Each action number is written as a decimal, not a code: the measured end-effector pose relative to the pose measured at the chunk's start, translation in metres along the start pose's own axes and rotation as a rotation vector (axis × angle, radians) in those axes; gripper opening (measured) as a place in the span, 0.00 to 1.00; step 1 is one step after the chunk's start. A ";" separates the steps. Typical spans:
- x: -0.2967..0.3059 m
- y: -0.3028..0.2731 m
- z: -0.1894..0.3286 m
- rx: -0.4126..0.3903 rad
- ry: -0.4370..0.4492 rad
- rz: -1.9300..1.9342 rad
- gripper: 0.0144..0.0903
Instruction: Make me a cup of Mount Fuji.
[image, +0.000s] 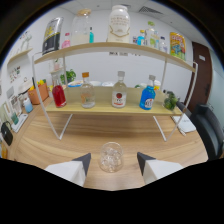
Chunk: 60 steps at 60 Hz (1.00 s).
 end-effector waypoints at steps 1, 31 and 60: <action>0.000 0.000 0.000 0.003 0.001 -0.002 0.95; -0.051 -0.014 -0.038 0.168 -0.043 0.049 0.94; -0.080 -0.146 0.059 0.385 -0.027 0.022 0.87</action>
